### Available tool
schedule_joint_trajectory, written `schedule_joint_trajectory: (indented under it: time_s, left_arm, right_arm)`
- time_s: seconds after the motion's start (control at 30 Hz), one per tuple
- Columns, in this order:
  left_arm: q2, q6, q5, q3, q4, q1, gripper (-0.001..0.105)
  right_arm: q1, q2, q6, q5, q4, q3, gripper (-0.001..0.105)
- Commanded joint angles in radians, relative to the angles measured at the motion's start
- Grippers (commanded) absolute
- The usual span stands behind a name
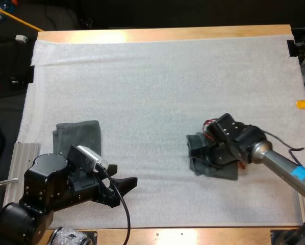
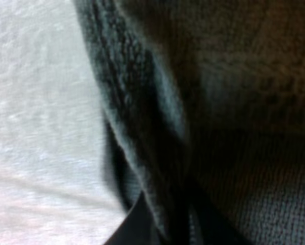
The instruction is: Pick towel from pile, fold and stack
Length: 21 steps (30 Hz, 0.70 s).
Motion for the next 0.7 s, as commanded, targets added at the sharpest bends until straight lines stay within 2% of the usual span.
schedule_joint_trajectory:
  time_s: [0.0,0.2,0.27,0.33,0.47,0.53,0.67]
  left_arm:
    - [-0.002,-0.009,0.01,-0.006,0.004,-0.001,0.069]
    - [-0.002,-0.009,0.01,-0.006,0.004,-0.001,0.069]
    - [-0.002,-0.009,0.01,-0.006,0.004,-0.001,0.069]
    - [-0.002,-0.009,0.01,-0.006,0.004,-0.001,0.069]
    - [-0.002,-0.009,0.01,-0.006,0.004,-0.001,0.069]
    - [-0.002,-0.003,0.01,-0.006,0.004,-0.001,0.069]
    - [-0.002,-0.001,0.01,-0.006,0.004,-0.001,0.069]
  right_arm:
    - [0.005,0.007,0.015,-0.032,-0.03,-0.006,0.0]
    - [0.01,0.051,0.035,-0.05,-0.062,-0.006,0.0]
    - [0.01,0.053,0.037,-0.044,-0.062,-0.006,0.005]
    - [0.01,0.053,0.036,-0.046,-0.066,-0.006,0.035]
    - [0.011,0.053,0.021,-0.105,-0.068,-0.006,0.077]
    - [0.021,0.053,0.02,-0.129,-0.069,-0.006,0.08]
    - [0.07,0.053,0.02,-0.141,-0.1,-0.006,0.075]
